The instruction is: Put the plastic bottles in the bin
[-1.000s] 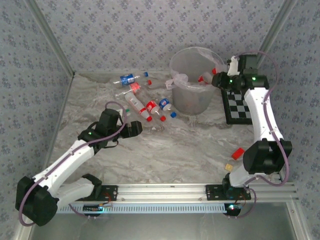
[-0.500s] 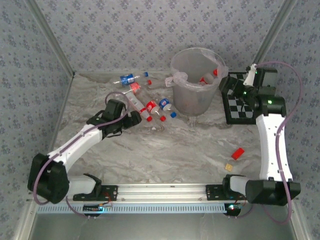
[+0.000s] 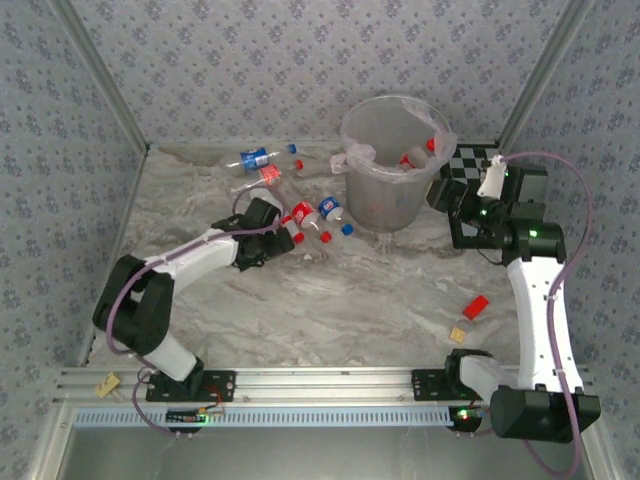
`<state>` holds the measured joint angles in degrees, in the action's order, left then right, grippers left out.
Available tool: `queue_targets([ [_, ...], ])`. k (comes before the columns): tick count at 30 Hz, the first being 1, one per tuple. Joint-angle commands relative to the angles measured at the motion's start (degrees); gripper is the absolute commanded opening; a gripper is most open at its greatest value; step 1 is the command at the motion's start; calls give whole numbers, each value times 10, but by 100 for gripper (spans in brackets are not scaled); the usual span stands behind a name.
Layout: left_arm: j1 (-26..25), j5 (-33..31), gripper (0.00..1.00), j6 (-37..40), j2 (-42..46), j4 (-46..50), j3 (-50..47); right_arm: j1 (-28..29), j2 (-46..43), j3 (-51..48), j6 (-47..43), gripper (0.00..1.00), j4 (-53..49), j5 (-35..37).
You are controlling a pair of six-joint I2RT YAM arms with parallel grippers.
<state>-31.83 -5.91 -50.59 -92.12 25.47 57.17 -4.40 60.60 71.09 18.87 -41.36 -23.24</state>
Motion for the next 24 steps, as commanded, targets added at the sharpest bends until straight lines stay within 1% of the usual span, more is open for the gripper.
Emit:
queue_targets([
  [1,-17,-22,95,9,-23,33,44,10,-15,-4,0,100,9,-32],
  [4,-24,-38,86,13,-26,41,45,19,-15,-13,-2,100,12,-40],
  [7,-24,-42,82,23,-27,43,41,33,-16,-23,-1,100,24,-52],
  [10,-24,-51,77,27,-28,49,39,57,-20,-23,-3,99,36,-49],
  [12,-24,-65,77,30,-30,50,37,77,-25,-19,-4,99,43,-40],
  [14,-23,-76,80,36,-38,50,39,96,-31,-15,-5,98,53,-30],
  [16,-23,-70,80,40,-47,52,46,116,-36,-11,-7,98,62,-24],
  [19,-26,-65,73,42,-42,37,42,148,-45,-6,-16,97,66,-15],
  [22,-25,-70,64,44,-29,34,33,177,-51,-3,-24,97,66,-6],
  [24,-25,-80,62,47,-17,49,30,196,-50,0,-26,97,84,1],
])
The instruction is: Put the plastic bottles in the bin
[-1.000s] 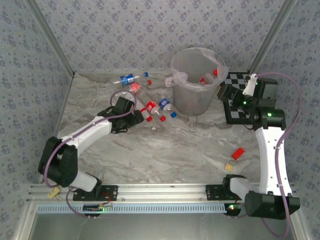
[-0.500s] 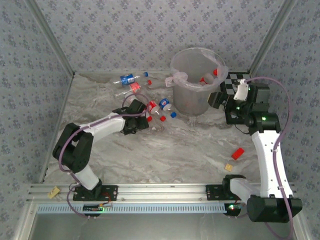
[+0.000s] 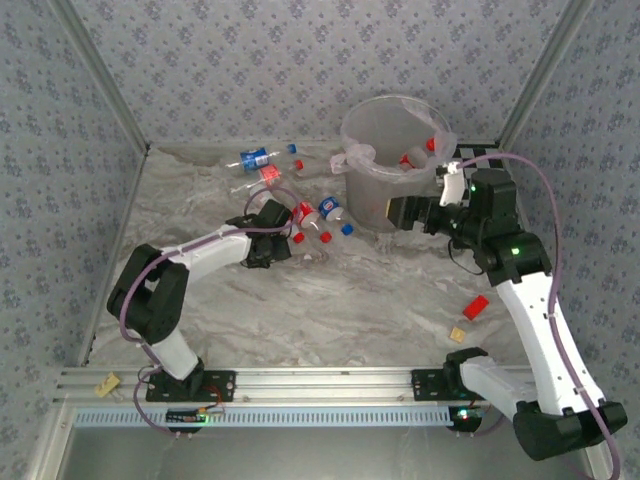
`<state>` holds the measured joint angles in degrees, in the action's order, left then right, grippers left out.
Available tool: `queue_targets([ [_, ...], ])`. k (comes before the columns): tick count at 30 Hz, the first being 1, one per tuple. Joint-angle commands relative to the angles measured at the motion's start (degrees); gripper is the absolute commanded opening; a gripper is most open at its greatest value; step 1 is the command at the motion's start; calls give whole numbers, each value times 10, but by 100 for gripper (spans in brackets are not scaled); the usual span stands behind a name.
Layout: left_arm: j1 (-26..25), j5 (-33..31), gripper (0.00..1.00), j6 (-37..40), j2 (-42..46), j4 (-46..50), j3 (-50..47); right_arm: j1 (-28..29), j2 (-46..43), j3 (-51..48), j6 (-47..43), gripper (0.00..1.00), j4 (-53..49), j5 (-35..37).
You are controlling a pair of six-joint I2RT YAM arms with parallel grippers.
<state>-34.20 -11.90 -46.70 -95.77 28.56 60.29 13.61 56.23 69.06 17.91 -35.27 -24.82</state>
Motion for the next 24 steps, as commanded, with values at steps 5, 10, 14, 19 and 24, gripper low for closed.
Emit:
queue_targets([
  [5,-1,-40,58,18,77,62,-13,47,17,30,-15,96,26,70],
  [10,-2,11,57,73,204,14,-75,103,32,30,-2,96,68,95],
  [14,-1,87,50,117,312,-82,-144,132,62,35,3,98,85,111],
  [19,-2,175,42,178,410,-194,-208,173,104,53,30,98,116,101],
  [24,-7,217,42,191,441,-290,-253,188,160,76,94,92,126,94],
])
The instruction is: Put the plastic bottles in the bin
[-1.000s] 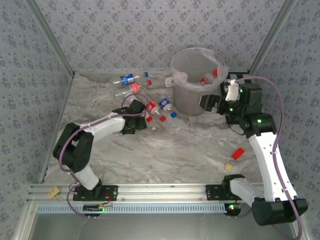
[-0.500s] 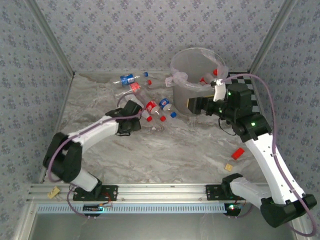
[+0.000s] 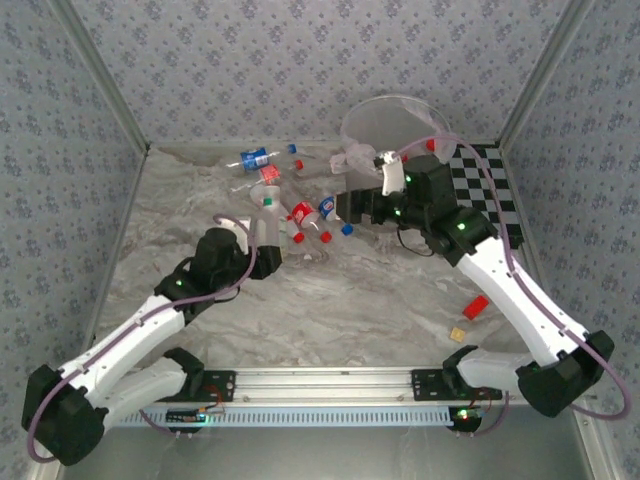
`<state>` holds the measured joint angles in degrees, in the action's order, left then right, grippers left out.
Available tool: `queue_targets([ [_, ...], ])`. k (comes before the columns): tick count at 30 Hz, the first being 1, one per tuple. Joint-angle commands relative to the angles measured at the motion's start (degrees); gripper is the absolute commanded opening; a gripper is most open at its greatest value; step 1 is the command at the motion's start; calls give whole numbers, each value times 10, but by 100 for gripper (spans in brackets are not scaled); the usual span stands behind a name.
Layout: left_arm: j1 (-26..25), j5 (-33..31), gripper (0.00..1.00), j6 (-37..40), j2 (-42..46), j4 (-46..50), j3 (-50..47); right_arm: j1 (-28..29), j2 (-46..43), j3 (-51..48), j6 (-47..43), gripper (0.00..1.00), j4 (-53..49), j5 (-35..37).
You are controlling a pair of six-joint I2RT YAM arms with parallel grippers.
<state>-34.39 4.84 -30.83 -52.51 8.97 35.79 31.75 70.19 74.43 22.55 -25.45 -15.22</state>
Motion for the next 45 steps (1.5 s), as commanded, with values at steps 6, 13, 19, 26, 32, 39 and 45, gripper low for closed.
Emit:
queue_targets([
  [6,-28,74,42,59,8,-118,-2,29,87,56,74,85,44,-19],
  [13,-40,63,42,68,17,-101,4,31,148,113,97,78,32,-80],
  [19,-51,61,41,72,22,-95,6,38,209,169,74,77,-6,-101],
  [26,-55,62,40,77,20,-89,12,44,271,215,54,76,-54,-101],
  [32,-56,61,40,83,22,-90,13,44,289,215,57,66,-43,-119],
  [39,-57,61,42,81,12,-79,21,39,258,197,53,42,-25,-91],
  [45,-57,49,74,73,22,-73,29,20,240,251,37,30,-48,-97],
])
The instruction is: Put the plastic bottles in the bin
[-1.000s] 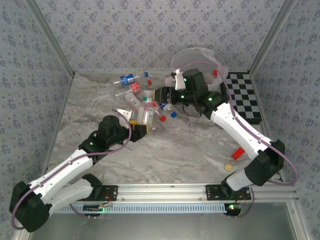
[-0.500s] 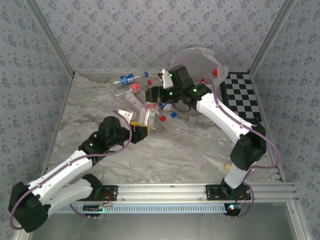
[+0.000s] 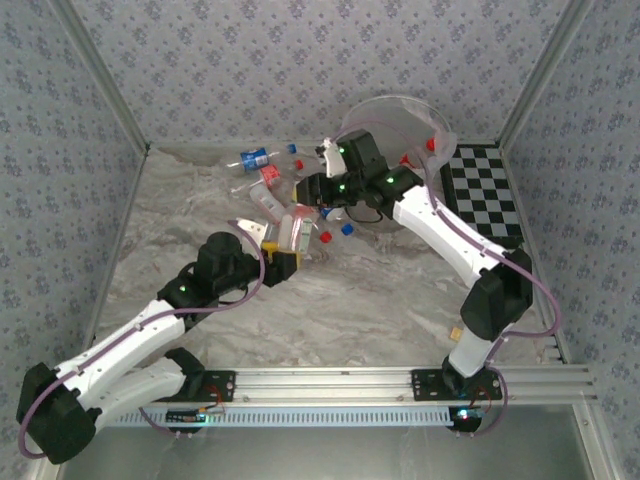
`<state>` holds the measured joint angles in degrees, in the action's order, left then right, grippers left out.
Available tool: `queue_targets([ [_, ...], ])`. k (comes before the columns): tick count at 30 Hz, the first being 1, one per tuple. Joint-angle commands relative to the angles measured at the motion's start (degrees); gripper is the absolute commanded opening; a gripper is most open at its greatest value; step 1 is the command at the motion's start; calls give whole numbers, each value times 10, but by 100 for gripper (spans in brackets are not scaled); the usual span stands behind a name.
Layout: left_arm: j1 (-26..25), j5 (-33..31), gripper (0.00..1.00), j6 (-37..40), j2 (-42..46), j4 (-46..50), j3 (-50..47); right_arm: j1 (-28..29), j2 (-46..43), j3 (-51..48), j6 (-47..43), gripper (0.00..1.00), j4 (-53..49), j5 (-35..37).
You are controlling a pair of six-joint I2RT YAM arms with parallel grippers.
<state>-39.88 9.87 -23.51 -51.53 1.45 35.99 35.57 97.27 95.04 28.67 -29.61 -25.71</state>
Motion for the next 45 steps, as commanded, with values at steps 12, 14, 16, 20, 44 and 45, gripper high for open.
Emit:
queue_targets([
  [12,-2,-118,97,-76,72,98,24,-172,-109,139,-81,24,66,125],
  [14,-2,-130,96,-97,76,93,9,-202,-97,137,-90,22,89,159],
  [16,0,-131,95,-116,79,97,1,-220,-82,134,-106,20,109,184],
  [20,0,-136,95,-127,99,128,1,-235,-54,134,-142,20,129,220],
  [44,30,-162,94,-122,117,172,5,-241,121,92,-116,14,-36,88],
  [45,31,-161,94,-122,118,173,4,-241,122,91,-115,13,-45,85],
])
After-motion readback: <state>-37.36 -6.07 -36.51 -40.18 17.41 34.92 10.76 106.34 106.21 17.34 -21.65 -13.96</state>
